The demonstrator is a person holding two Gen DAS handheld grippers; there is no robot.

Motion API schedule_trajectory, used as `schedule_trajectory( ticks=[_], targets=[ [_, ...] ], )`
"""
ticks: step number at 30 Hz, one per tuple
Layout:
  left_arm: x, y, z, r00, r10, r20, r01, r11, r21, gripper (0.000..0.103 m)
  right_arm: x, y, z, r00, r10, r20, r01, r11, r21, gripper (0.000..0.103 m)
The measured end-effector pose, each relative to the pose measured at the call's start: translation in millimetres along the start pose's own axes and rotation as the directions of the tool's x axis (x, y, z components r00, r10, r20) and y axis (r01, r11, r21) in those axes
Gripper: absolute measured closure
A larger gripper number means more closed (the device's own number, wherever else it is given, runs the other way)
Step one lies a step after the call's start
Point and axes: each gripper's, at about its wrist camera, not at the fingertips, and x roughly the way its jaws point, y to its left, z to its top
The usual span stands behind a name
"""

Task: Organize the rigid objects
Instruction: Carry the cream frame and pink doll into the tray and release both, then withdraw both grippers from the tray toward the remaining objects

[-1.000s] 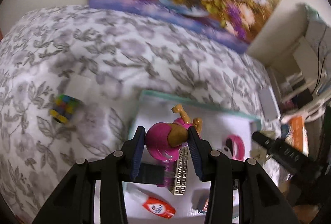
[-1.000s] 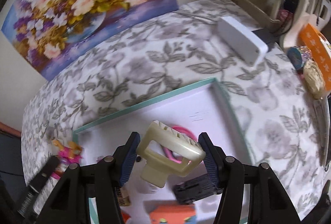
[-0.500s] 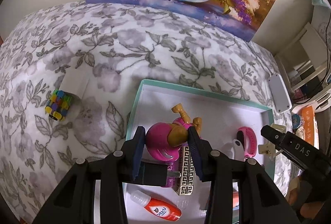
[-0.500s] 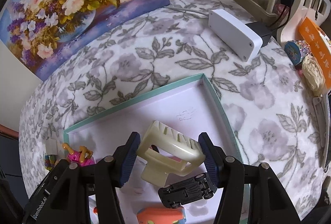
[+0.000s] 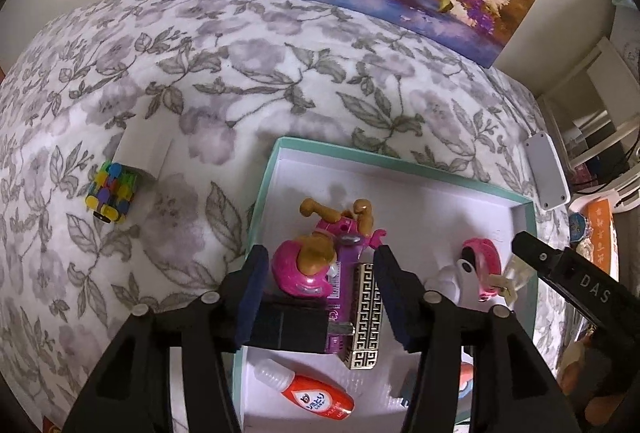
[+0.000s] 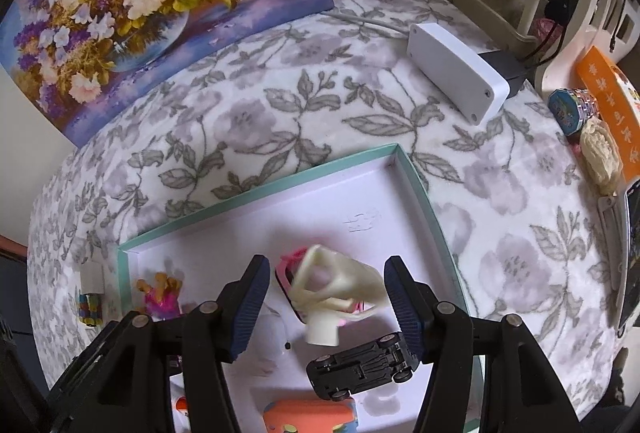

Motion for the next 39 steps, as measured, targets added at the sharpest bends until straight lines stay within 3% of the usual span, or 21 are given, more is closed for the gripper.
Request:
schedule_trajectory(
  ticks=[7,9,12,14,19,21,23,29,34,39],
  targets=[
    [-19,10,10,1.000,0.016,0.024,-0.015,1.000,-0.021,0.033,-8,5,2,0.999,-0.023,0.024,0.023,1.000,-0.011,0.016],
    [-25,20,14,0.999,0.042,0.036,-0.040,0.998,-0.041,0.032,-11,7,3,0.999,-0.026,0.041,0.026,1.000,-0.009,0.006],
    [-32,35,19,0.994,0.096,0.051,-0.092,0.993,-0.071,0.020,-14,11,3,0.998,-0.034,0.051,0.035,0.999,-0.012,0.003],
    [-36,47,23,0.990,0.130,0.062,-0.124,0.988,-0.089,0.020,-14,17,2,0.998,-0.039,0.056,0.040,0.999,-0.028,0.000],
    [-41,71,27,0.978,0.195,0.072,-0.185,0.975,-0.127,0.019,-16,37,-1,0.996,-0.057,0.069,0.062,0.995,-0.077,0.000],
    [-44,83,28,0.971,0.226,0.077,-0.213,0.966,-0.149,0.008,-18,51,-3,0.995,-0.055,0.079,0.063,0.992,-0.107,0.000],
    [-47,96,29,0.963,0.255,0.084,-0.237,0.955,-0.181,0.008,-20,63,-6,0.995,-0.048,0.085,0.059,0.990,-0.132,0.000],
    [-62,139,29,0.945,0.315,0.090,-0.280,0.919,-0.278,0.008,-24,109,-18,0.996,0.024,0.084,-0.006,0.978,-0.209,0.000],
    [-75,167,26,0.937,0.337,0.094,-0.290,0.898,-0.329,0.008,-21,147,-33,0.995,0.089,0.051,-0.072,0.957,-0.282,0.000],
    [-82,189,23,0.940,0.329,0.085,-0.281,0.894,-0.349,0.008,-18,178,-47,0.993,0.116,0.025,-0.102,0.939,-0.330,0.000]
  ],
)
